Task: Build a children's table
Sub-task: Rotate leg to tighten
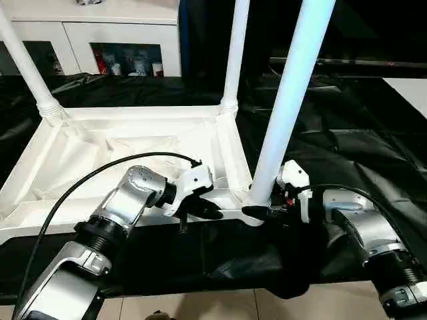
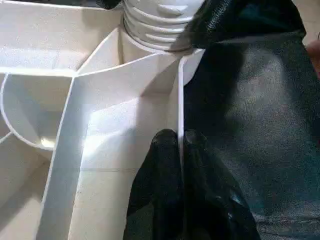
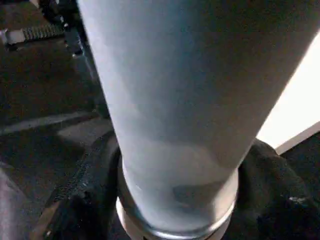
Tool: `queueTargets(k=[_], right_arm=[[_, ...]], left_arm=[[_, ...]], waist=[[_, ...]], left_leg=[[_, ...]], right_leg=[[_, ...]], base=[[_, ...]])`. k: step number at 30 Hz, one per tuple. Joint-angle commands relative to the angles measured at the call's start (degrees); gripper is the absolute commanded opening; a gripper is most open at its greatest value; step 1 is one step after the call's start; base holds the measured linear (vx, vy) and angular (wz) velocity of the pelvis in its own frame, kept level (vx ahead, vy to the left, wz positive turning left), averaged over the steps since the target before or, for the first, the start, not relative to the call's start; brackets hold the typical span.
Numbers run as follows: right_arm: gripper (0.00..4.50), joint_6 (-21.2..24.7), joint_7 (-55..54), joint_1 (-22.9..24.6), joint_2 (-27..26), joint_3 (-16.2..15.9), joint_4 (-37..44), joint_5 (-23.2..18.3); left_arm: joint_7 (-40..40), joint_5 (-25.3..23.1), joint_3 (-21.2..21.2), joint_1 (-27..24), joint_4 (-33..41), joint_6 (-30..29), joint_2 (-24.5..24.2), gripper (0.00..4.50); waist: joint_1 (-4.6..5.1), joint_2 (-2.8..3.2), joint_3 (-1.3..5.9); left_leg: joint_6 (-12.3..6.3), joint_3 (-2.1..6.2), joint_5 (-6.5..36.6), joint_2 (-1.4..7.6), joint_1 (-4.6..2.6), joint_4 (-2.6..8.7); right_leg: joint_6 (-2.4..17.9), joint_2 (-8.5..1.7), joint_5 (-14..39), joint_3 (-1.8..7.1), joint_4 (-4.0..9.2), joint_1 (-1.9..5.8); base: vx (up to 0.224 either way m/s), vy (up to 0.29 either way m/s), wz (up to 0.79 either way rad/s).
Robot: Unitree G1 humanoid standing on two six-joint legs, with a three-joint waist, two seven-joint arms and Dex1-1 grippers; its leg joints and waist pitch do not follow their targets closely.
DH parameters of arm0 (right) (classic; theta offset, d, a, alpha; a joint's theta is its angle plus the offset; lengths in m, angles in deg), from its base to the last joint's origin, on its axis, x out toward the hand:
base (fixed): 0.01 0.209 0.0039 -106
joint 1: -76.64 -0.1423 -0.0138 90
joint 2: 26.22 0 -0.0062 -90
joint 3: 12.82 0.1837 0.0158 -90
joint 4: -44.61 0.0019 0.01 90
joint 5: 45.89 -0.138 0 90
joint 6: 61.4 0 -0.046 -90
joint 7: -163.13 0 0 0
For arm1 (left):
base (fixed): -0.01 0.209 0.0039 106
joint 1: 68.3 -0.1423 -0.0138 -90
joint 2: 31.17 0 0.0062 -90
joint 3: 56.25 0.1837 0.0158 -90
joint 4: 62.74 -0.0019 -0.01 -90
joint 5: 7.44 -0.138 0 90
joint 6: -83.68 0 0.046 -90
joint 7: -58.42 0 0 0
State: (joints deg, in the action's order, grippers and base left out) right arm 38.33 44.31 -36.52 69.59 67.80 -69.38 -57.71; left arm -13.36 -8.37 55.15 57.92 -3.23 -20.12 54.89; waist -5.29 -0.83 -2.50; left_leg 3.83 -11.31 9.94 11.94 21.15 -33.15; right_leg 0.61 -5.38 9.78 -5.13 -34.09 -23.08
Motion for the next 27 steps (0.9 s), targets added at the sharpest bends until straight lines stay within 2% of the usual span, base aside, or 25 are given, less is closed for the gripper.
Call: queueTargets(k=[1,2,4,5,7,8,9,10,12,16,18,20,21,22,24,25,26,27], right_arm=[[2.75,2.0,-5.5,-0.7,-2.8,3.5,-3.3,-3.1],[2.74,1.5,-7.7,-1.1,-3.4,3.8,-4.8,-2.3],[2.73,-0.4,-18.7,-3.0,-6.5,5.4,-11.1,0.7],[2.72,-0.3,-23.7,-4.0,-8.2,6.8,-13.4,0.8],[2.72,-0.3,-33.5,-6.1,-11.7,10.0,-17.2,0.3],[2.72,-0.4,-34.0,-6.3,-11.9,10.1,-17.4,0.2],[2.72,-0.8,-39.5,-7.6,-13.9,11.5,-19.4,0.3],[2.72,-1.3,-42.3,-8.4,-15.0,11.8,-20.4,0.8],[2.72,-2.1,-45.8,-9.5,-16.4,11.6,-22.0,2.2],[2.72,-5.3,-46.6,-11.6,-18.0,9.3,-25.2,4.9],[2.72,-7.0,-46.0,-12.7,-18.4,9.2,-26.9,5.6],[2.72,-7.9,-44.1,-13.4,-18.7,10.0,-27.5,4.7],[3.07,-7.9,-44.1,-13.4,-18.7,10.0,-27.5,4.7],[3.07,-9.5,-41.8,-13.8,-18.0,10.1,-26.6,4.1],[3.44,-10.5,-40.4,-13.8,-17.2,9.6,-25.7,4.4],[3.52,-11.1,-39.9,-13.9,-16.9,9.3,-25.6,4.7],[3.52,-11.4,-38.3,-13.8,-16.0,8.9,-24.4,4.9],[3.62,-11.8,-36.4,-13.7,-15.2,8.5,-23.4,4.9]], left_arm=[[1.6,-0.1,0.5,0.5,0.1,-0.5,1.9,0.0],[3.6,-0.5,0.1,0.8,-0.8,-0.7,2.6,0.0],[15.8,-2.0,-2.8,3.0,-6.6,-1.6,6.8,0.0],[20.9,-2.3,-4.2,4.0,-9.0,-2.3,8.7,0.0],[30.1,-2.2,-6.8,5.8,-13.0,-4.4,12.1,0.0],[30.6,-2.2,-6.9,5.9,-13.2,-4.6,12.2,0.0],[37.4,-1.9,-9.0,7.1,-15.7,-5.8,14.4,0.0],[41.0,-1.6,-10.0,7.7,-17.0,-5.6,15.6,0.0],[45.2,-1.5,-11.1,8.4,-18.3,-5.0,17.3,0.0],[46.5,-3.2,-10.1,8.9,-19.3,-2.8,18.8,0.0],[46.0,-4.1,-9.4,9.2,-20.2,-1.6,19.0,0.0],[44.9,-4.6,-8.4,9.3,-20.7,-0.6,18.6,0.0],[44.9,-4.6,-8.4,9.3,-20.7,-0.6,18.6,0.0],[43.2,-5.0,-7.3,9.1,-20.5,0.2,17.7,0.0],[41.8,-4.9,-7.1,8.9,-20.2,0.6,17.3,0.0],[41.5,-4.8,-7.1,8.9,-20.2,0.6,17.1,0.0],[39.8,-4.9,-6.5,8.6,-19.9,1.6,16.4,0.0],[38.5,-5.1,-6.3,8.5,-19.7,1.9,15.7,0.0]], waist=[[0.17,-0.24,3.39],[0.46,-0.21,3.33],[0.88,-0.11,3.08],[1.03,-0.29,3.11],[1.43,-0.29,3.19],[1.43,-0.32,3.27],[1.67,-0.2,3.17],[1.77,-0.36,3.25],[1.79,-0.64,3.38],[1.7,-0.53,3.5],[1.77,-0.44,3.51],[1.82,-0.44,3.44],[1.79,-0.41,3.42],[1.81,-0.38,3.4],[1.74,-0.44,3.5],[1.77,-0.48,3.48],[1.77,-0.48,3.48],[2.07,-0.69,3.56]], left_leg=[[-1.74,0.76,13.6,1.66,-0.8,3.75],[-1.25,0.83,14.0,1.65,-0.86,3.88],[-0.29,0.76,15.4,1.45,-0.93,3.9],[0.65,0.82,16.6,1.33,-1.26,3.79],[1.63,1.14,17.0,1.25,-1.16,3.85],[1.49,1.23,16.9,1.24,-1.1,3.86],[0.69,0.98,16.9,1.23,-1.0,3.8],[0.7,1.05,16.8,1.19,-1.08,3.75],[-0.71,0.84,15.8,0.82,-0.82,3.55],[-1.95,0.86,13.8,0.85,-0.49,3.53],[-2.49,0.79,13.5,0.88,-0.48,3.54],[-2.77,0.76,14.0,0.86,-0.48,3.56],[-2.82,0.77,14.4,0.92,-0.55,3.6],[-2.86,0.79,14.6,0.96,-0.57,3.64],[-2.95,0.79,14.8,0.99,-0.56,3.6],[-3.26,0.81,14.0,0.94,-0.23,3.62],[-3.26,0.81,14.0,0.94,-0.23,3.62],[-3.45,1.01,13.5,0.86,0.31,3.67]], right_leg=[[11.2,-3.3,15.1,2.83,4.16,2.69],[11.1,-3.24,16.1,2.74,4.29,2.59],[10.4,-3.15,18.9,2.7,4.69,2.3],[9.8,-3.25,21.7,2.64,4.98,2.16],[8.4,-3.43,25.0,2.5,5.22,2.22],[8.2,-3.48,24.8,2.44,5.23,2.34],[8.3,-3.37,23.8,2.6,5.33,2.09],[8.4,-3.26,23.3,2.54,5.35,2.12],[7.9,-3.23,23.2,2.49,5.5,2.32],[7.7,-3.2,21.7,2.43,5.31,2.45],[8.0,-3.07,20.3,2.43,5.22,2.47],[8.4,-3.1,20.4,2.41,5.26,2.49],[8.3,-3.11,20.8,2.42,5.27,2.47],[8.3,-3.12,21.0,2.41,5.3,2.46],[8.2,-3.15,21.2,2.41,5.29,2.5],[8.4,-3.17,20.1,2.4,5.12,2.66],[8.4,-3.17,20.1,2.4,5.12,2.66],[7.6,-3.16,20.8,2.19,4.99,3.15]], base=[[0.0,0.0,0.0],[0.0,0.0,0.0],[0.0,0.0,0.0],[0.0,0.0,0.0],[0.0,0.0,0.0],[0.0,0.0,0.0],[0.0,0.0,0.0],[0.0,0.0,0.0],[0.0,0.0,0.0],[0.0,0.0,0.0],[0.0,0.0,0.0],[0.0,0.0,0.0],[0.0,0.0,0.0],[0.0,0.0,0.0],[0.0,0.0,0.0],[0.0,0.0,0.0],[0.0,0.0,0.0],[0.0,0.0,0.0]])
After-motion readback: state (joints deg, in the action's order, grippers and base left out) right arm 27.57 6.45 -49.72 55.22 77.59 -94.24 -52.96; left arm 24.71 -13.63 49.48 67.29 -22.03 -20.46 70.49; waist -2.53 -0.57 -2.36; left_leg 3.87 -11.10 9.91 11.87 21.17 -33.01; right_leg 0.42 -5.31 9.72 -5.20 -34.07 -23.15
